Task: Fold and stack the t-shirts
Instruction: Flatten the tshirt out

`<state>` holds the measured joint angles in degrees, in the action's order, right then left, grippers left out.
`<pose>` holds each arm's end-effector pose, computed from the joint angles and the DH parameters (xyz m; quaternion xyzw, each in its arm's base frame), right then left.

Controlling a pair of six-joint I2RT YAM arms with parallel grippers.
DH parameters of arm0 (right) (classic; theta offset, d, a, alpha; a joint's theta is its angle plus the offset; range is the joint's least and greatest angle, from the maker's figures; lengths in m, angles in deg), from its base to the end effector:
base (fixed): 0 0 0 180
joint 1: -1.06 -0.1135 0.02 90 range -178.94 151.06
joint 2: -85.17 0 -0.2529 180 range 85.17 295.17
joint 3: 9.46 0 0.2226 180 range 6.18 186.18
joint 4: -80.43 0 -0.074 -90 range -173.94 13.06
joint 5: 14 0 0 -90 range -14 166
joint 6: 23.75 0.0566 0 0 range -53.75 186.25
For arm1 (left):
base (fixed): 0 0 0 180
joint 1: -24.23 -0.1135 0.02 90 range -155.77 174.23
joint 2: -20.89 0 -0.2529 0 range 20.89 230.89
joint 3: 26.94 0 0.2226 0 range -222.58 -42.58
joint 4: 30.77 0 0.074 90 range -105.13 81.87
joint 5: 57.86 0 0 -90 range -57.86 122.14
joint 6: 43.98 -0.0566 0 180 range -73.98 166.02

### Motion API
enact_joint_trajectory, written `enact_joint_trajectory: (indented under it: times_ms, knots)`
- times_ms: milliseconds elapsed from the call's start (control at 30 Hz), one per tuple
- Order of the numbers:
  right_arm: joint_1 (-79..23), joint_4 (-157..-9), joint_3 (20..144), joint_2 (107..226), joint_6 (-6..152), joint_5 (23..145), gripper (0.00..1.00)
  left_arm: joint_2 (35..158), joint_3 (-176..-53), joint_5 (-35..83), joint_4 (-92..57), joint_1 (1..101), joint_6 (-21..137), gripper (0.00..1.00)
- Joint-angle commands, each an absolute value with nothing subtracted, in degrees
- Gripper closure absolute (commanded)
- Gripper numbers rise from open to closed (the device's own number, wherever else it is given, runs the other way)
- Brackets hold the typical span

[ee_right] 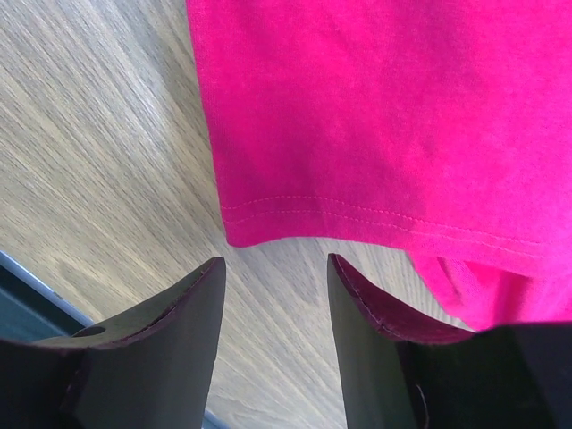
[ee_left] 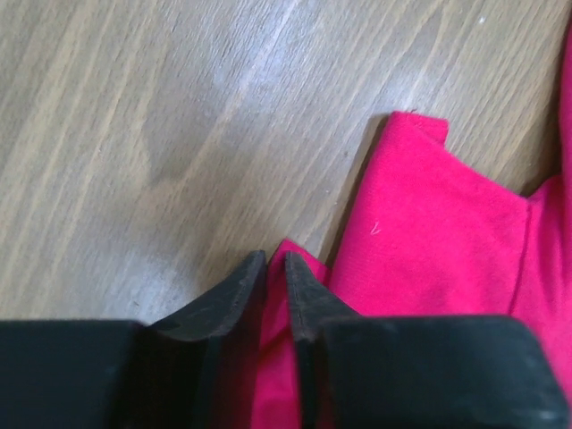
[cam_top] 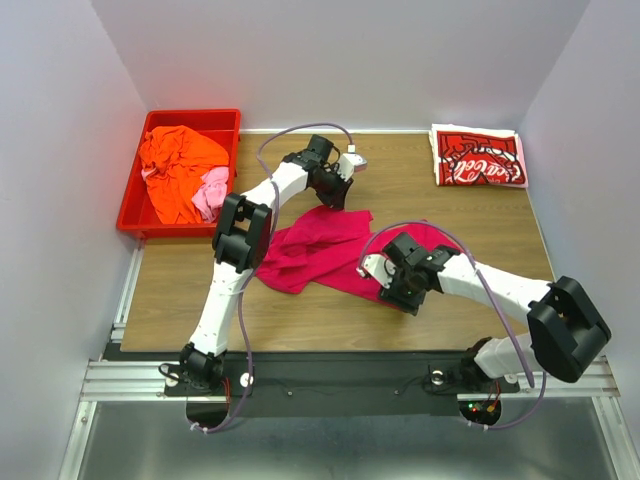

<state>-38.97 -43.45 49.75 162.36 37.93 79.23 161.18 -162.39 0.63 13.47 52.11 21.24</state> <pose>0.1598 0.1384 0.1659 -0.5593 0.8169 0.0419 0.1347 0.4427 -0.2676 0.1639 0.4850 0.7661 -0.2634 0.3294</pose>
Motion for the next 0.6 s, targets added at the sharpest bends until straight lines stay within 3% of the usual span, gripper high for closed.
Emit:
enact_joint_trajectory:
  times_ms: [0, 67, 133, 567]
  knots:
    - [-38.6, -43.1, 52.8, 164.0, 37.2, 81.1, 0.45, 160.4, -162.0, -0.6, 14.4, 52.1, 20.5, 0.86]
    - [-38.7, -43.0, 53.3, 165.2, 36.6, 82.8, 0.45, 159.7, -161.6, -0.7, 14.4, 51.9, 20.5, 0.96]
    - [-38.7, -43.1, 53.6, 166.1, 36.4, 82.9, 0.45, 159.4, -161.3, -0.8, 14.4, 51.8, 20.5, 1.00]
    - [-38.7, -43.9, 52.5, 168.5, 35.7, 83.9, 0.48, 159.8, -162.1, -0.5, 14.6, 51.8, 20.8, 1.00]
